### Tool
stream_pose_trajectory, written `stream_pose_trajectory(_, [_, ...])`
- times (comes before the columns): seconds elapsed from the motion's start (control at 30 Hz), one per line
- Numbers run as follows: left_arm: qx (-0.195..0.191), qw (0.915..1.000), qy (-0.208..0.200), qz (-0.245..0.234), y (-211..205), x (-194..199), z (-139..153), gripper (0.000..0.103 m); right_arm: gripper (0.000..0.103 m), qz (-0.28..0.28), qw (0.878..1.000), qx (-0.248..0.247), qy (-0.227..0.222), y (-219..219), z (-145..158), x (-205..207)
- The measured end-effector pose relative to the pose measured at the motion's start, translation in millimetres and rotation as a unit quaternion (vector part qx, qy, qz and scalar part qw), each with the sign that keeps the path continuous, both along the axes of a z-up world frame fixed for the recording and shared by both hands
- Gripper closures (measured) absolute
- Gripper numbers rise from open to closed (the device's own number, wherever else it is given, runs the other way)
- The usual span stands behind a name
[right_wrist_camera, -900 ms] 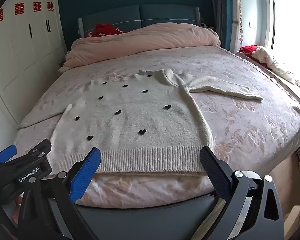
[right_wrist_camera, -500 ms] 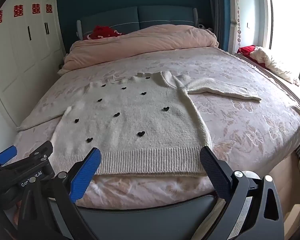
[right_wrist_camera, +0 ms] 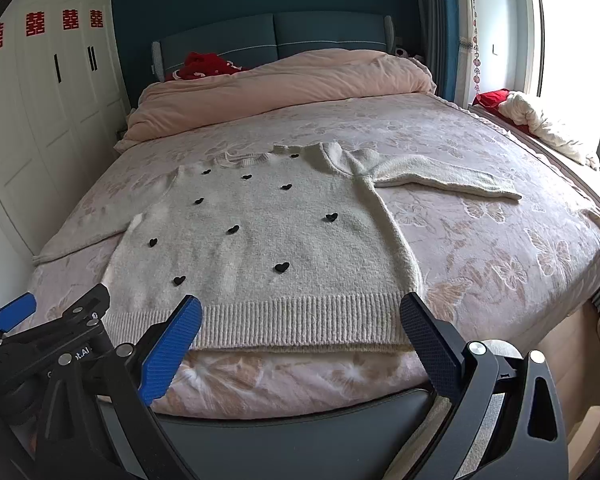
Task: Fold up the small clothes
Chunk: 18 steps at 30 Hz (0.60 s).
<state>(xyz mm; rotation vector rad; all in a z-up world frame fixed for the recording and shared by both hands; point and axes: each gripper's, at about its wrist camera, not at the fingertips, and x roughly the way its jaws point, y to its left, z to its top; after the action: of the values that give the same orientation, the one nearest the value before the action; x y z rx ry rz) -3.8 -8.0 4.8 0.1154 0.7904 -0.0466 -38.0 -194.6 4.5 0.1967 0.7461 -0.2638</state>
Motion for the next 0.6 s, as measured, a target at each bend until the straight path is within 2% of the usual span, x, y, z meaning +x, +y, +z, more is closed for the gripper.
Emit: stream_pose_trajectory(0.6, [0.001, 1.0, 0.001, 0.0, -1.3, -0.5, -0.9, 0.005, 0.005, -0.002, 1.0, 0.002, 0.001, 0.0, -0.8, 0.2])
